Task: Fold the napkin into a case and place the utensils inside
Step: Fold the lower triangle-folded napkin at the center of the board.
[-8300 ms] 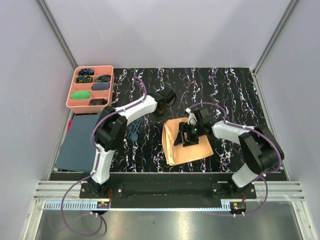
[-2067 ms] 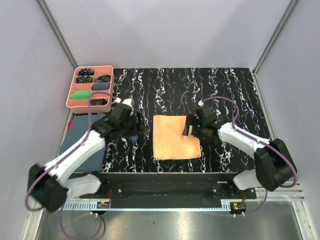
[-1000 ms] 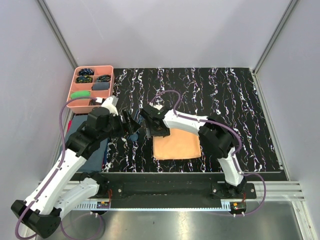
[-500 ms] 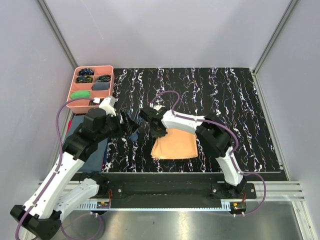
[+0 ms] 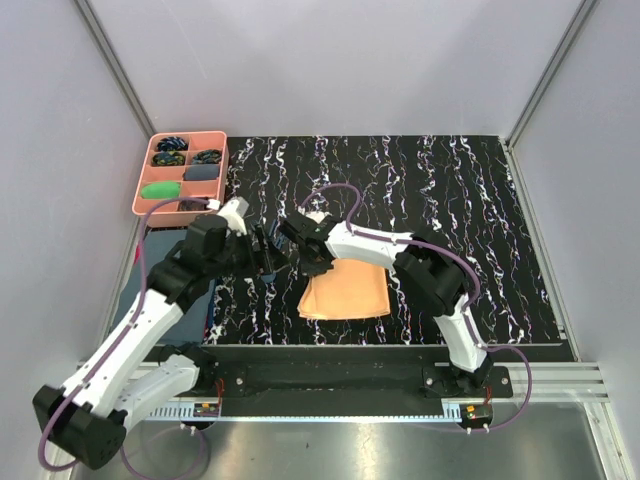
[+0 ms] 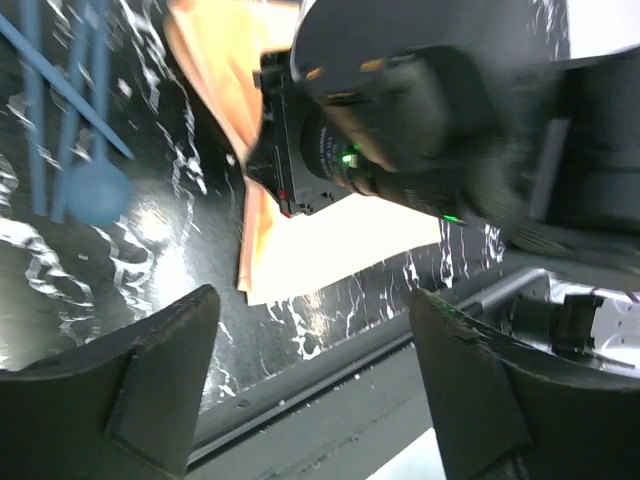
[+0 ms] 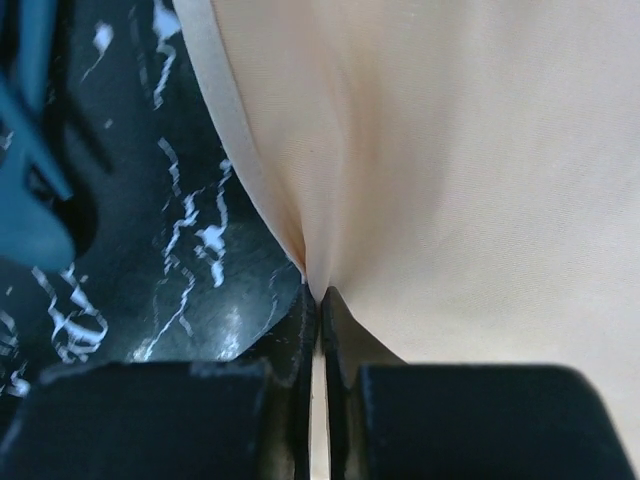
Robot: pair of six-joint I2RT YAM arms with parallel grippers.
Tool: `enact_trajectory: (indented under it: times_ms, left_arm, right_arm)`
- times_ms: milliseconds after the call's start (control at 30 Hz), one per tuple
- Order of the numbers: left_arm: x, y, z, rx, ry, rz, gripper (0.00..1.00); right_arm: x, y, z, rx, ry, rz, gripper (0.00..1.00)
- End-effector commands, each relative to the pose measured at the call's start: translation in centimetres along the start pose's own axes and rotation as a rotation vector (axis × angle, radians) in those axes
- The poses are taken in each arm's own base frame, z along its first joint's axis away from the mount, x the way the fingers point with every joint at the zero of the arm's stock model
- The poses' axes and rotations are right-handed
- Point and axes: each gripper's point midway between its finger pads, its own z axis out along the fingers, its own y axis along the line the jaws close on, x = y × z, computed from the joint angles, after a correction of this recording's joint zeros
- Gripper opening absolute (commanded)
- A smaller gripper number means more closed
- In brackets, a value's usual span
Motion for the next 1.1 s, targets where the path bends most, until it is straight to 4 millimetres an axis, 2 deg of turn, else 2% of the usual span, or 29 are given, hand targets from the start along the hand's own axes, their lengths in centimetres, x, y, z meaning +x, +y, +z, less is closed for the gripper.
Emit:
enact_trajectory:
  times_ms: [0,67,100,133,167,200,267,300,333,367,400,433,500,533,600,733,833,1067]
  left_arm:
    - [1.4,-1.1,2.4,0.115,0.071,-0.046,0.74]
    - [1.6,-1.6,3.3,0.155,0.093,-0.063,0.73]
    - [1.6,-1.8,3.6,0.165,0.100,-0.080,0.72]
    - [1.6,-2.0,3.8,0.178,0.111,-0.093,0.71]
    - [1.6,-2.0,4.5,0.181,0.118,-0.104,0.70]
    - [1.5,-2.0,4.8,0.183,0.122,-0.126,0.68]
    - [1.2,-1.9,5.7,0.179,0.121,-0.145,0.63]
    - [1.2,-1.7,6.0,0.171,0.126,-0.165,0.62]
    - [1.2,-1.6,6.3,0.167,0.127,-0.175,0.57]
    - [1.3,-1.2,6.9,0.155,0.135,-0.189,0.54]
    - [1.4,-1.0,7.2,0.142,0.138,-0.206,0.53]
    - [1.5,-0.3,7.7,0.115,0.133,-0.217,0.51]
    - [2.1,0.8,8.6,0.075,0.140,-0.244,0.45]
    - [2.1,1.3,8.9,0.053,0.133,-0.253,0.43]
    - [2.7,2.4,9.6,0.017,0.138,-0.282,0.37]
    - [3.5,4.9,11.2,-0.084,0.126,-0.321,0.26]
    - [4.1,6.0,12.8,-0.129,0.159,-0.342,0.22]
    - [4.0,7.0,16.5,-0.172,0.190,-0.366,0.13]
  right_arm:
    - [-0.4,3.3,-3.4,-0.234,-0.014,0.003,0.00]
    - [-1.1,4.4,-4.3,-0.330,-0.036,0.023,0.00]
    - [-0.2,3.7,-3.9,-0.356,-0.001,0.038,0.00]
    - [-1.1,4.4,-4.9,-0.418,-0.036,0.051,0.00]
    - [-1.2,4.3,-5.1,-0.448,-0.036,0.077,0.00]
    - [-0.4,3.5,-5.1,-0.484,-0.001,0.093,0.00]
    - [-1.0,3.4,-5.3,-0.545,-0.024,0.132,0.00]
    - [0.2,3.0,-5.4,-0.575,0.007,0.137,0.00]
    - [-0.8,2.8,-5.6,-0.615,-0.020,0.154,0.00]
    - [-0.9,2.6,-5.7,-0.639,-0.020,0.178,0.00]
    - [0.1,2.0,-5.7,-0.669,0.013,0.186,0.00]
    - [-1.0,2.0,-6.1,-0.713,-0.024,0.195,0.00]
    - [-0.3,1.3,-6.2,-0.745,-0.001,0.208,0.00]
    - [-0.8,0.9,-6.3,-0.762,-0.016,0.220,0.00]
    - [-0.1,0.3,-6.4,-0.793,0.005,0.236,0.00]
    - [-0.3,-0.8,-6.4,-0.847,0.000,0.262,0.00]
    - [-0.1,-1.2,-6.4,-0.881,0.010,0.273,0.00]
    - [0.3,-2.2,-6.1,-0.919,0.017,0.288,0.00]
